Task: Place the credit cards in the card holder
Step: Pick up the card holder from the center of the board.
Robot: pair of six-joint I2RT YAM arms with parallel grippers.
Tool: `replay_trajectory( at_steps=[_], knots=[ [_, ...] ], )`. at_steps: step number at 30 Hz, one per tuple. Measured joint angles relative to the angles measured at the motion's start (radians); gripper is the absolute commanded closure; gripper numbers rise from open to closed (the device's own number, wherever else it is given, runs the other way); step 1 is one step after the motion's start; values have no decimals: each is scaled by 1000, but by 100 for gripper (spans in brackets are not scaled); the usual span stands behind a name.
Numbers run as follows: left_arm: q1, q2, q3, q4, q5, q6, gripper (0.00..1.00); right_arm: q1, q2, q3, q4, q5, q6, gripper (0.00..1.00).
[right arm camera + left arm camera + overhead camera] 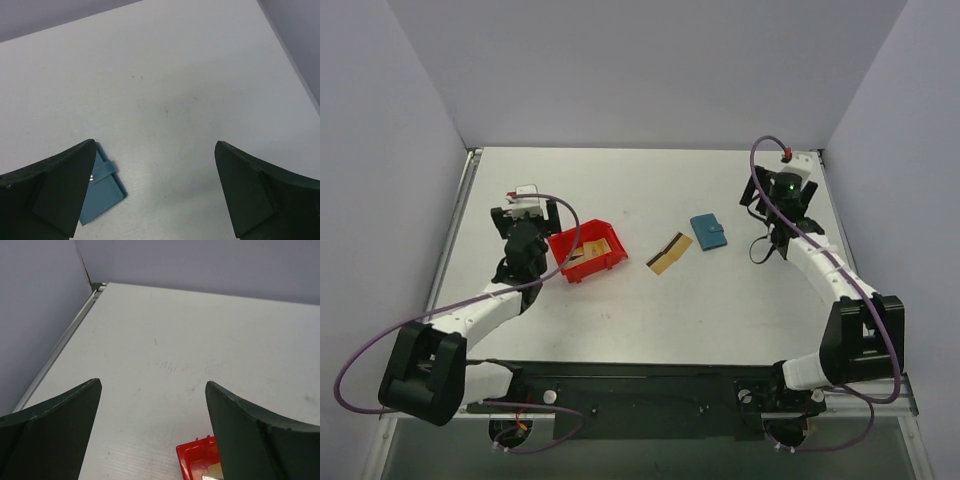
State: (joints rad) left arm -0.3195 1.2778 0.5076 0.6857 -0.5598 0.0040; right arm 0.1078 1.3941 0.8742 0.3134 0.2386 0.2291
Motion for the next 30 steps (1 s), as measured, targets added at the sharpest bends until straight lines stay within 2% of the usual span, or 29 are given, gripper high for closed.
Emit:
replay_trajectory(
  at_steps=[4, 11, 17, 21, 24, 30],
  knots=[
    [-9, -74, 124, -182, -20, -75, 4, 5, 77, 139, -139, -81, 49, 1],
    [-8, -64, 308, -521, 27, -222, 4, -28, 216, 137, -262, -351, 157, 4],
    [-32, -65, 331, -654, 59, -373, 4, -36, 309, 139, -301, -461, 212, 5],
    [-119, -68, 366, -741, -20, -466, 4, -37, 333, 139, -311, -486, 235, 6],
    [-175, -59, 433, -809, -60, -506, 3, -37, 354, 139, -310, -510, 246, 9],
    [-185, -49, 472, -819, 15, -526, 3, -44, 388, 142, -298, -541, 275, 16]
  ],
)
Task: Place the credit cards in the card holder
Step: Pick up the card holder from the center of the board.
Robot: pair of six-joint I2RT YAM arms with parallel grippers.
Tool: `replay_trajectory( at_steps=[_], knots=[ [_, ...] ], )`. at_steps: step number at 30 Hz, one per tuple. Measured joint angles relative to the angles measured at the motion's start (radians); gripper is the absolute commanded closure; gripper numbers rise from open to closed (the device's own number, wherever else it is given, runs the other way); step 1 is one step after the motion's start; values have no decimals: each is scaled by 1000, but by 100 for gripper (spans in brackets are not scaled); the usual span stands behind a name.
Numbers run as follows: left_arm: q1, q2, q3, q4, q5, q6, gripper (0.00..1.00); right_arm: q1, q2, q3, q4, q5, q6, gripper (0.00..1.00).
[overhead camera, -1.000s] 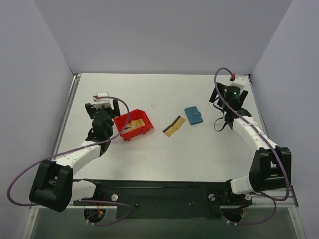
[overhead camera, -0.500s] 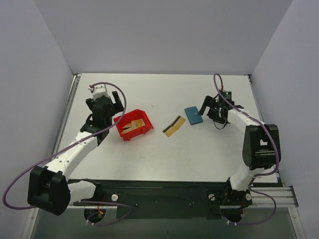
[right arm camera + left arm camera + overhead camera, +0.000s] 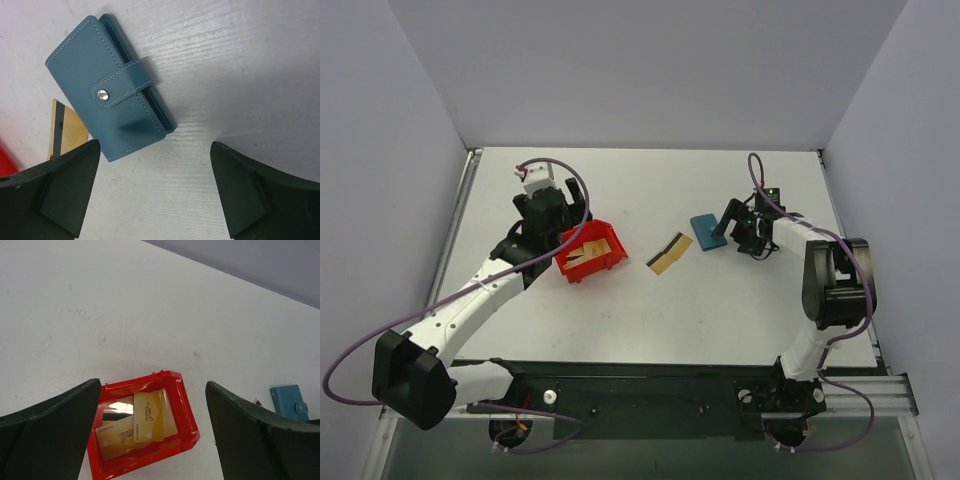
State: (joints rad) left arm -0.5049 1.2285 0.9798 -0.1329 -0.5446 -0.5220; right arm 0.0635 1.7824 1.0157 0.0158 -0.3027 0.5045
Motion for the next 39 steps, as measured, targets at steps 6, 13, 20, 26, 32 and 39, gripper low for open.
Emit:
replay_trajectory(
  at_steps=[6, 13, 20, 26, 32, 39],
  knots=[
    [0, 14, 0, -2, 65, 13, 3, -13, 34, 26, 8, -29, 28, 32],
    [0, 21, 0, -2, 118, 38, 4, -17, 80, 61, 26, -71, 76, 45],
    [0, 50, 0, -6, 169, 44, 4, -18, 107, 69, 48, -103, 117, 62],
    [0, 51, 0, -6, 183, 55, 4, -18, 125, 65, 51, -111, 131, 100],
    [0, 52, 0, -6, 216, 57, 4, -18, 124, 37, 105, -140, 157, 100],
    [0, 77, -7, 23, 297, 56, 4, -18, 53, -71, 159, -156, 169, 100]
  ],
)
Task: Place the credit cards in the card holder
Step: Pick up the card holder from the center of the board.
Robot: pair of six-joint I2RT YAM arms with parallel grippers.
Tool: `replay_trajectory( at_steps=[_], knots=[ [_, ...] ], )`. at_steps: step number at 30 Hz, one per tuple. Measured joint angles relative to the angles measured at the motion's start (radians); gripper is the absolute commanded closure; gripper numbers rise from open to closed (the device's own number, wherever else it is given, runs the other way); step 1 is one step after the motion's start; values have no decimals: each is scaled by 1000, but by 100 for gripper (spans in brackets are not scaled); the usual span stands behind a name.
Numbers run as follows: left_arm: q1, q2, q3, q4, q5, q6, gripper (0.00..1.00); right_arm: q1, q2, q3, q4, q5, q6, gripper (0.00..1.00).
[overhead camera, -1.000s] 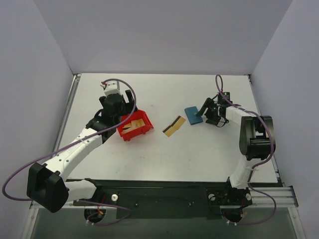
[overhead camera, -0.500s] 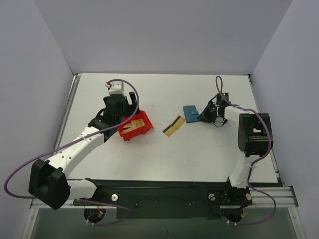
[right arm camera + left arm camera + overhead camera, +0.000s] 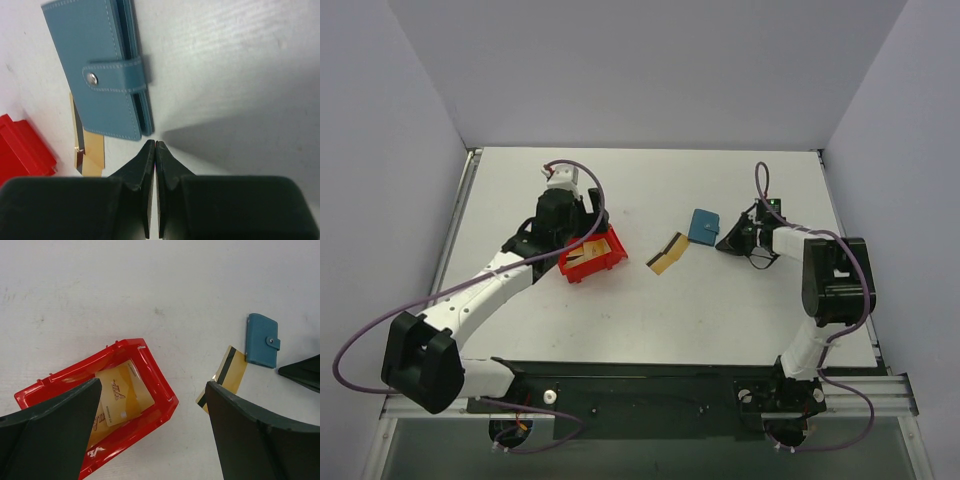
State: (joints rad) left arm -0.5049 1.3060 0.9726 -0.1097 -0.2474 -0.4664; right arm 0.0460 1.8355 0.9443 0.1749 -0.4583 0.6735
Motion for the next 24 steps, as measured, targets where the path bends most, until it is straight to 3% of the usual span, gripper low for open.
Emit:
replay_trajectory(
  at_steps=[6, 7, 9, 13, 17, 24],
  knots=[
    [0, 35, 0, 17, 67, -13, 4, 13, -136, -93, -24, 6, 0, 100],
    [0, 40, 0, 20, 77, -19, 4, 19, -164, -108, -27, 10, 0, 95],
    [0, 51, 0, 31, 100, -25, 4, 28, -214, -133, -32, 23, 0, 65],
    [0, 76, -7, 66, 140, -32, 4, 36, -263, -149, -38, 56, -8, 32],
    [0, 90, -12, 74, 171, -40, 4, 34, -241, -103, -53, 76, -23, 22],
    [0, 91, -12, 84, 190, -45, 4, 34, -77, 74, -60, 72, -42, 19]
  ],
)
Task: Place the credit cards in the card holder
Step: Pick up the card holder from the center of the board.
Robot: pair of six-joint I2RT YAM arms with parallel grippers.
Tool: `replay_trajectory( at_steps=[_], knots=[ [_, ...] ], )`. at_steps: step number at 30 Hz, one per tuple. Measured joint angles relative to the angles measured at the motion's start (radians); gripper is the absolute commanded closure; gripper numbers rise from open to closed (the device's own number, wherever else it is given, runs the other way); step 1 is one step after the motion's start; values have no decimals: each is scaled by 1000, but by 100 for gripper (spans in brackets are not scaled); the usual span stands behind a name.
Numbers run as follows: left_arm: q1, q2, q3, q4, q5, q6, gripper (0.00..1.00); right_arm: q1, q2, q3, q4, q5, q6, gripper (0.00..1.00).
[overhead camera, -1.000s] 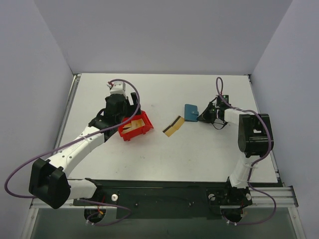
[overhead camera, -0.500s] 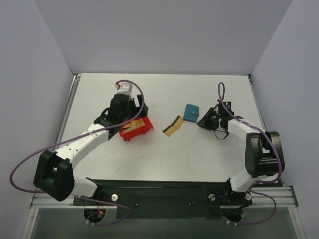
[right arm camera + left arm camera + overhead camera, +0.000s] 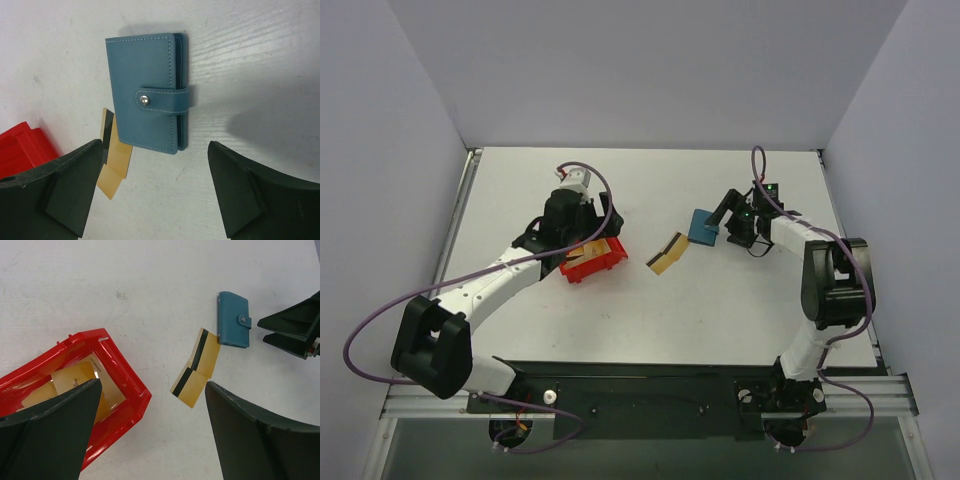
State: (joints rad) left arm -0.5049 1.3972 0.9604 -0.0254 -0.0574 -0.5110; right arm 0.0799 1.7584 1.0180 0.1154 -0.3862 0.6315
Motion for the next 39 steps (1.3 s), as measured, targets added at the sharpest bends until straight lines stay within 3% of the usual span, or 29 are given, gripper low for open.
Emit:
replay_trajectory(
  at_steps=[6, 15, 24, 37, 39],
  knots=[
    [0, 5, 0, 6, 11, 3, 4, 2, 89, 61, -34, 15, -4, 19],
    [0, 25, 0, 8, 29, 9, 4, 34, 155, 158, -107, 79, -9, 27],
    [0, 25, 0, 7, 28, 26, 4, 40, 175, 181, -149, 108, -7, 51],
    [0, 25, 0, 7, 29, 26, 4, 40, 187, 187, -142, 109, -2, 100],
    [0, 25, 0, 7, 29, 27, 4, 40, 187, 187, -135, 109, 0, 100]
  ],
)
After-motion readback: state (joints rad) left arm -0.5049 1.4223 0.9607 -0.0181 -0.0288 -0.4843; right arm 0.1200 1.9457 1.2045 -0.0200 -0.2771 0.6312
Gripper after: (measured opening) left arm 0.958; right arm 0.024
